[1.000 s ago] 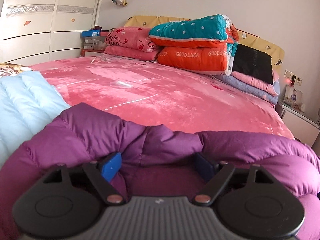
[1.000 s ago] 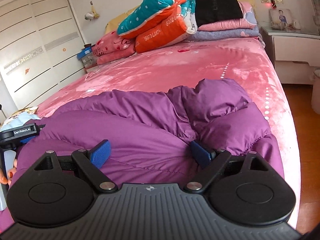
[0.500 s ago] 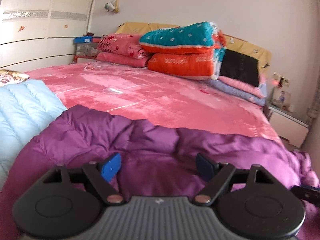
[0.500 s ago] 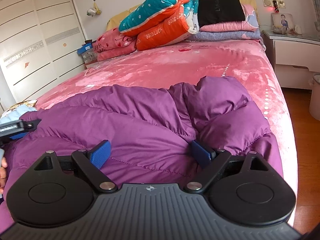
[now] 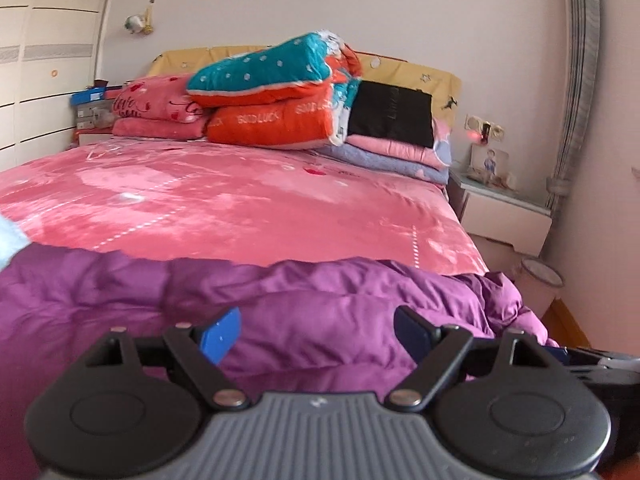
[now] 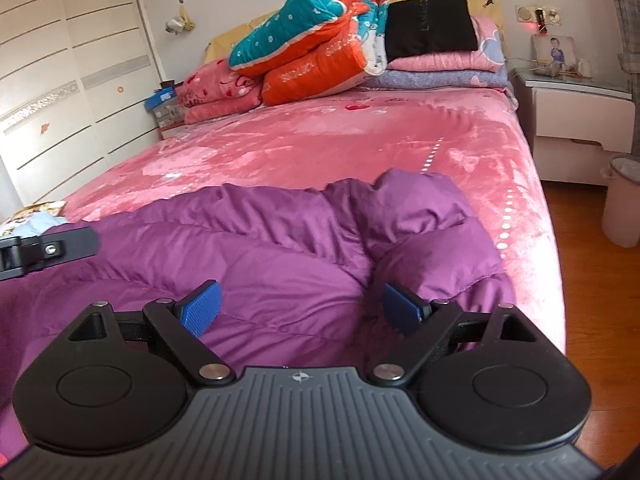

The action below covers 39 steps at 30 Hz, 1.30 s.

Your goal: Fold large clothes

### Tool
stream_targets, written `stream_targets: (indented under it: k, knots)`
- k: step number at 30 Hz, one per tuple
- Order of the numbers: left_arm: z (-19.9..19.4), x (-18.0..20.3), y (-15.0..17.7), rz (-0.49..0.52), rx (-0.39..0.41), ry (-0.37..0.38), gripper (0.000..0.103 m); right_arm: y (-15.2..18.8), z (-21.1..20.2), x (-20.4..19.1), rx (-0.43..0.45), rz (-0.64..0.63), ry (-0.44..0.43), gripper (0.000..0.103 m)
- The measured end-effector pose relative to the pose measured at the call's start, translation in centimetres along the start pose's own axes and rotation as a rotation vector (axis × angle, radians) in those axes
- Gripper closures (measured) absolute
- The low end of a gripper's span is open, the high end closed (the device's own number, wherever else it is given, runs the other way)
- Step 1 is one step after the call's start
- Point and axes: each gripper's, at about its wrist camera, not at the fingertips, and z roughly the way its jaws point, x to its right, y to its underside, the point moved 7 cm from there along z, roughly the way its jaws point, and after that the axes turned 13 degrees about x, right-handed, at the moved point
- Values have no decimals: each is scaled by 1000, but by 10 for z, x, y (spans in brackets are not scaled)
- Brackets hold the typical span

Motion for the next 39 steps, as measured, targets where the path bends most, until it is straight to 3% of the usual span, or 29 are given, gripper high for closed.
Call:
stream_targets:
  k: [6,13,30,39]
  knots:
    - [30,9,16,24,-35,-60,18,7,5,5,4,-9,11,0]
    - [43,-2,35,27,-48,-91,10,14,12,5,-5,-33,12,0]
    - [53,-11,57,14,-20,-75,5,21,20,4,-6,-69,13,0]
    - [37,-5,46,33,-40,-74,6,19,18,6,-5,-74,7,0]
